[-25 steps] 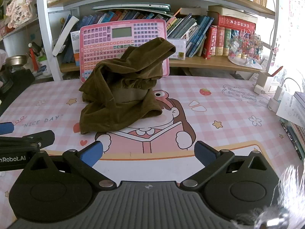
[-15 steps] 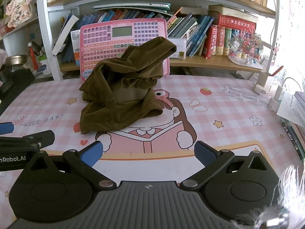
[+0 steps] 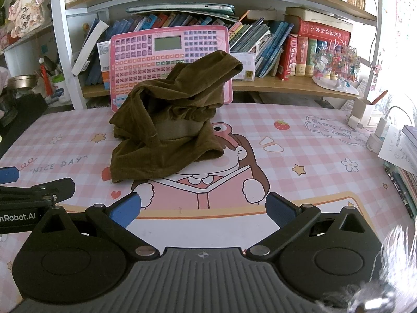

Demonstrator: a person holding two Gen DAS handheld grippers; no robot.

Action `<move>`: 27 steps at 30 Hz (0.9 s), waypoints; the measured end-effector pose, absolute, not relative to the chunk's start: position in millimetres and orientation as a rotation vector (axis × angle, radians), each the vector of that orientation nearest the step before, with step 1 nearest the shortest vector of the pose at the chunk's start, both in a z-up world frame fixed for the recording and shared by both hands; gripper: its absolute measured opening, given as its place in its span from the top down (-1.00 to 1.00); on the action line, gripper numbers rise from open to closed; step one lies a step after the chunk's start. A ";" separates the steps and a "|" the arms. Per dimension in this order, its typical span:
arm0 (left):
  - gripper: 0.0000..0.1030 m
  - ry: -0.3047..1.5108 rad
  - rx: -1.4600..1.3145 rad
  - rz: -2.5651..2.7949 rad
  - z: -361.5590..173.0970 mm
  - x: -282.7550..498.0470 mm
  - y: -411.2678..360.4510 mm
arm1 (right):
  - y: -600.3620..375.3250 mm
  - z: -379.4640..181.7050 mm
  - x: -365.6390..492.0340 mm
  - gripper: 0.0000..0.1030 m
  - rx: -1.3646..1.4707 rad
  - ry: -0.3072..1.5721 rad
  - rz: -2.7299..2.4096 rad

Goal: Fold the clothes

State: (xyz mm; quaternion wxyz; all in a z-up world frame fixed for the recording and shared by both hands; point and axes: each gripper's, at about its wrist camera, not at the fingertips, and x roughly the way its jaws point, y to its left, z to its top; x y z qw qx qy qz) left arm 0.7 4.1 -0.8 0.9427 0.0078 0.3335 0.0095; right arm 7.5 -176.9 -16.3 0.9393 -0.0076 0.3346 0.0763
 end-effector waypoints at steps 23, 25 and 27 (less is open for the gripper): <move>-1.00 0.687 0.013 0.027 -1.7 0.6 7.6 | -173.7 -16.2 7.5 -1.00 -0.019 0.691 0.158; -1.00 0.687 0.013 0.027 -1.6 0.8 7.6 | -173.4 -16.1 7.4 -1.00 -0.020 0.690 0.158; -1.00 0.687 0.013 0.029 -1.4 0.7 7.7 | -173.0 -16.2 7.3 -1.00 -0.020 0.690 0.158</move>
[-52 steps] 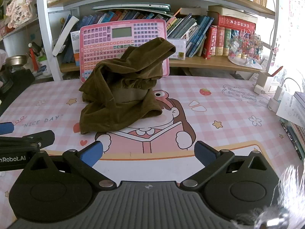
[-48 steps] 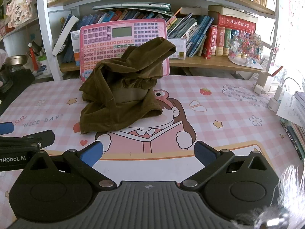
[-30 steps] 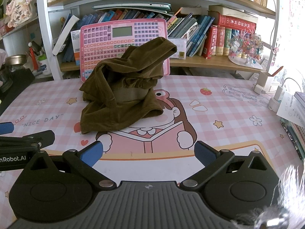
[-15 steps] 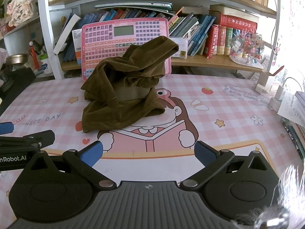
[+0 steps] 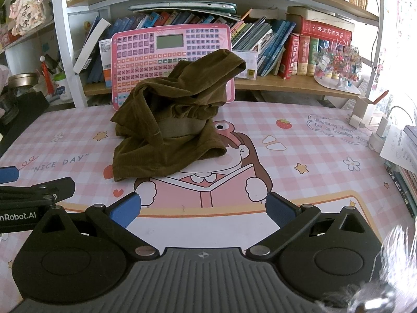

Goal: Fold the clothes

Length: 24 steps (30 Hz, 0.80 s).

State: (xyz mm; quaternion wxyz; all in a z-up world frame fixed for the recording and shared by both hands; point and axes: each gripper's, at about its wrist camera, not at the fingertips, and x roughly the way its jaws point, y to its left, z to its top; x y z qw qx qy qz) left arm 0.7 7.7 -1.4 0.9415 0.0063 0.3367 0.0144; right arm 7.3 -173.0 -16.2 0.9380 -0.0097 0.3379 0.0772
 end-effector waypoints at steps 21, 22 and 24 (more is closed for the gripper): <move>-1.00 0.689 0.010 0.031 -0.9 0.6 10.0 | -170.3 -15.8 5.6 -1.00 -0.025 0.688 0.156; -1.00 0.689 0.009 0.032 -0.8 0.6 10.2 | -170.2 -15.8 5.5 -1.00 -0.025 0.688 0.156; -1.00 0.689 0.009 0.032 -0.9 0.3 10.3 | -169.8 -15.7 5.4 -1.00 -0.026 0.688 0.156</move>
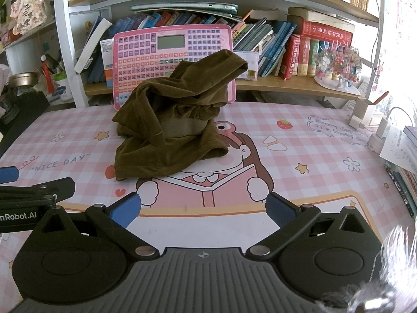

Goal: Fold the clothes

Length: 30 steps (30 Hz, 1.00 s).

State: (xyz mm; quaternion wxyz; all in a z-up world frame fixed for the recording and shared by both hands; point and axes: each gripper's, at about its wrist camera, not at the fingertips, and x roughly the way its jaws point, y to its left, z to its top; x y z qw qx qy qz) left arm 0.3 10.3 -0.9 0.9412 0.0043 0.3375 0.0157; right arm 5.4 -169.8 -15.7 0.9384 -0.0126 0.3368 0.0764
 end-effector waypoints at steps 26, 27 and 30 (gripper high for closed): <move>-1.00 0.698 -0.002 0.037 -2.2 -2.2 19.6 | -158.4 -13.9 1.3 -1.00 -0.033 0.689 0.154; -1.00 0.698 -0.002 0.036 -2.2 -2.5 20.4 | -157.8 -13.7 0.8 -1.00 -0.034 0.688 0.154; -1.00 0.697 -0.003 0.034 -2.0 -3.8 22.2 | -155.6 -13.5 -1.5 -1.00 -0.034 0.687 0.150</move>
